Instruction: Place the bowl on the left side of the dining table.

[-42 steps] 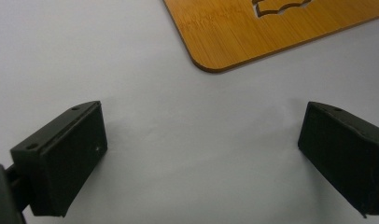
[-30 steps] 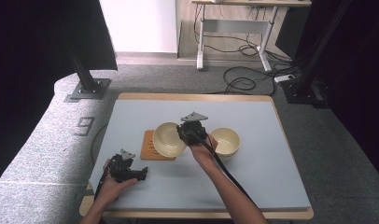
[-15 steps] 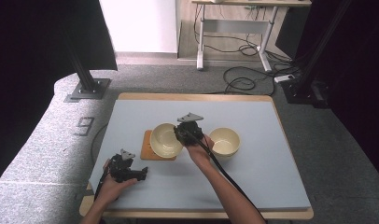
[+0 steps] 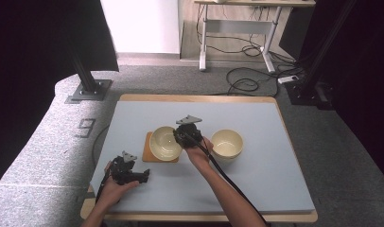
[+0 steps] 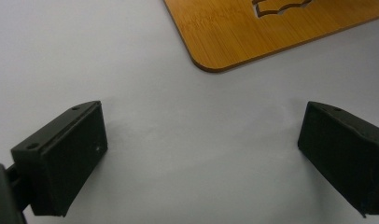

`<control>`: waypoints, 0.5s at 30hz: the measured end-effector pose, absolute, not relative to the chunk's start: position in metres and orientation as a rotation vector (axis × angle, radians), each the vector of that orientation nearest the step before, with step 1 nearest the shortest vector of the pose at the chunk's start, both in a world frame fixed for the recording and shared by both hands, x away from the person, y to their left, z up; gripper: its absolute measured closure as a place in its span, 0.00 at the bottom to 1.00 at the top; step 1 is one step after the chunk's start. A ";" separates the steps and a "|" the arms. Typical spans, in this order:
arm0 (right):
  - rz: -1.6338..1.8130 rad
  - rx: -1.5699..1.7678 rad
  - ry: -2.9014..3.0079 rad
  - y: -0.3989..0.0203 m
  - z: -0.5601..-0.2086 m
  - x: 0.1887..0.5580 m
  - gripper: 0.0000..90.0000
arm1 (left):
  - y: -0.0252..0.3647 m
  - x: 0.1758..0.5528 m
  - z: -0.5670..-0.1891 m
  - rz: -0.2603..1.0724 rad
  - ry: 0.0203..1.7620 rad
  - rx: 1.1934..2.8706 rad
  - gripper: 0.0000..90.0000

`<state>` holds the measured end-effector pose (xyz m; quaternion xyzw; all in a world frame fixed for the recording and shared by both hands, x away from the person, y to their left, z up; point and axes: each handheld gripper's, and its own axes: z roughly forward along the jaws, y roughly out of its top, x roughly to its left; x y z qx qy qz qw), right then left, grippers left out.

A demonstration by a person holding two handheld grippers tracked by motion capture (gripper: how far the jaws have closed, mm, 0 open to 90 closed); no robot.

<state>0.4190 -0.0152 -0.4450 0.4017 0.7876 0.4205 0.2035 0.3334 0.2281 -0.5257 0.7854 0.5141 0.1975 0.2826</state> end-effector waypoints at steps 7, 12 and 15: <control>1.172 1.118 2.207 -0.011 -0.449 0.421 0.88 | 0.228 0.333 -0.526 0.532 1.378 2.099 0.02; 1.166 1.113 2.212 -0.008 -0.450 0.422 0.88 | 0.228 0.333 -0.526 0.532 1.378 2.099 0.02; 1.165 1.108 2.216 -0.006 -0.450 0.422 0.88 | 0.228 0.333 -0.526 0.531 1.378 2.099 0.02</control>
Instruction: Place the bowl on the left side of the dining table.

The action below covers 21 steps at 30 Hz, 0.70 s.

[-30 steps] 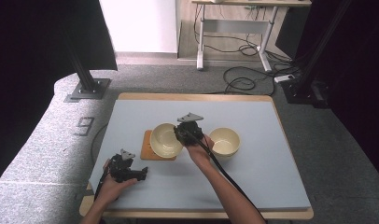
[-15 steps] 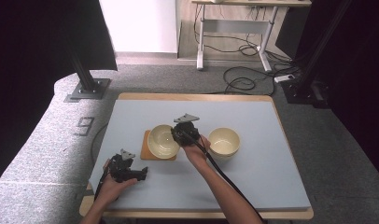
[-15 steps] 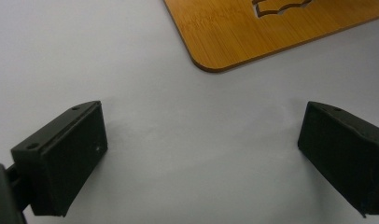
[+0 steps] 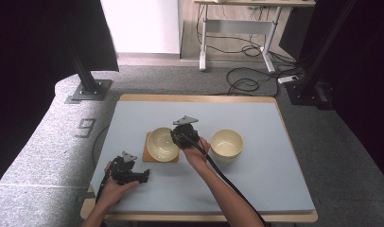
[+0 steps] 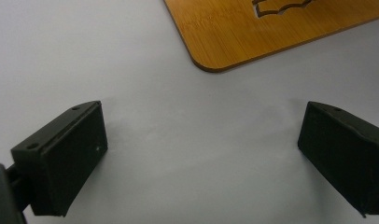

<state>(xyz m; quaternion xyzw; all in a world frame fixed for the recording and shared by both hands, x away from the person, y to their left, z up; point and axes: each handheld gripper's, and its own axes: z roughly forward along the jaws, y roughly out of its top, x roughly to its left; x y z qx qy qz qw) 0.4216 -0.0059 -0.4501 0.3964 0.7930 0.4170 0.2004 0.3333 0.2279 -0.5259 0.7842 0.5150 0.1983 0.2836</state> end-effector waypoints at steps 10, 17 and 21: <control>1.161 1.113 2.228 0.002 -0.454 0.423 0.88 | 0.228 0.333 -0.526 0.531 1.378 2.099 0.02; 1.154 1.112 2.235 0.006 -0.457 0.426 0.88 | 0.228 0.333 -0.526 0.529 1.379 2.099 0.02; 1.152 1.113 2.243 0.009 -0.460 0.426 0.88 | 0.228 0.333 -0.526 0.527 1.379 2.099 0.02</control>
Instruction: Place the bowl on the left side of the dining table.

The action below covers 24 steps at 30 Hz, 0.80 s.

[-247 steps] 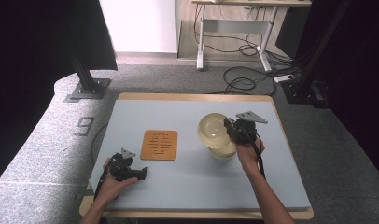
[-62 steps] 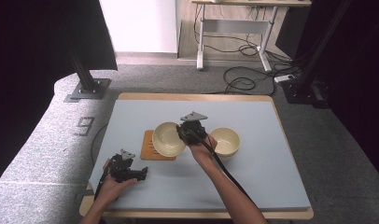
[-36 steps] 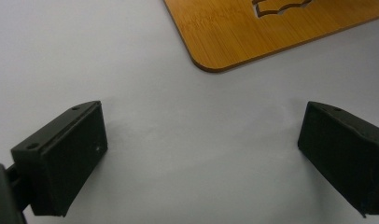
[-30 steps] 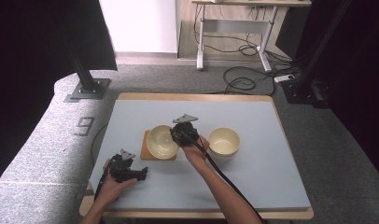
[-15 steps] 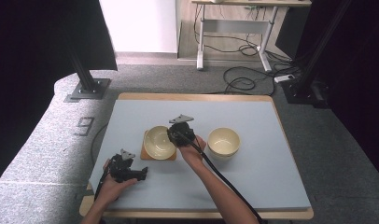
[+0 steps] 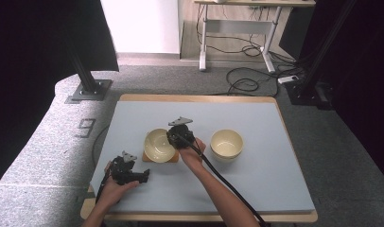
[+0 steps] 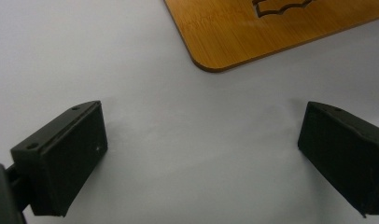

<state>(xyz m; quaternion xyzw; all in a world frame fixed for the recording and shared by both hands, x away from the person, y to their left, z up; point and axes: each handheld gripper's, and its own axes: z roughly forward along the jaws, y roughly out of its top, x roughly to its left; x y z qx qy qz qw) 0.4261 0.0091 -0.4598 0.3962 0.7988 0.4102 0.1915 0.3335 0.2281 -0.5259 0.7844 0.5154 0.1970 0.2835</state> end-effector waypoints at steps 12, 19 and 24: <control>1.137 1.110 2.270 0.021 -0.471 0.429 0.88 | 0.228 0.334 -0.526 0.526 1.381 2.099 0.02; 1.136 1.129 2.276 0.023 -0.477 0.432 0.87 | 0.228 0.333 -0.526 0.525 1.380 2.100 0.02; 1.150 1.170 2.273 0.022 -0.478 0.437 0.87 | 0.228 0.334 -0.526 0.527 1.383 2.096 0.02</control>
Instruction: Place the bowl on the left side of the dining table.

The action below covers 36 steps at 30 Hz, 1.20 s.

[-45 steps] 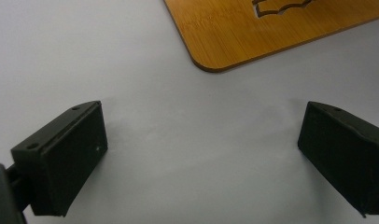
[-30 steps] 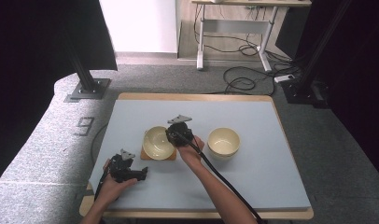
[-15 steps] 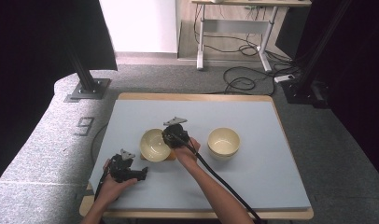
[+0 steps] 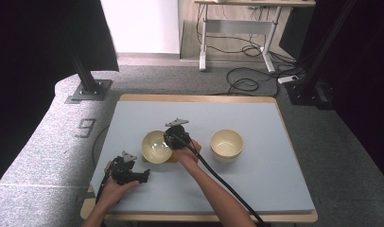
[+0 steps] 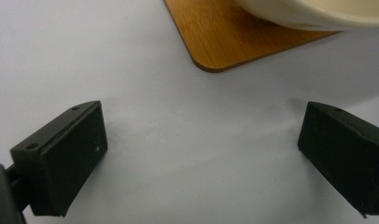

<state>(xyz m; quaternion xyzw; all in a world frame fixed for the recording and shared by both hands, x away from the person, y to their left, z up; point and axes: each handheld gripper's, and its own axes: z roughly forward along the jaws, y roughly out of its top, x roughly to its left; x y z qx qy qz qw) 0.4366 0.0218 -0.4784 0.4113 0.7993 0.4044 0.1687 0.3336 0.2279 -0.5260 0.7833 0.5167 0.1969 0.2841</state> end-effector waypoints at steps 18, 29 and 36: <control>1.129 1.146 2.257 0.020 -0.482 0.441 0.84 | 0.227 0.334 -0.526 0.525 1.387 2.093 0.01; 1.080 1.211 2.267 0.010 -0.493 0.453 0.81 | 0.228 0.334 -0.526 0.523 1.386 2.094 0.01; 1.081 1.210 2.282 0.004 -0.495 0.454 0.82 | 0.227 0.335 -0.526 0.524 1.387 2.094 0.01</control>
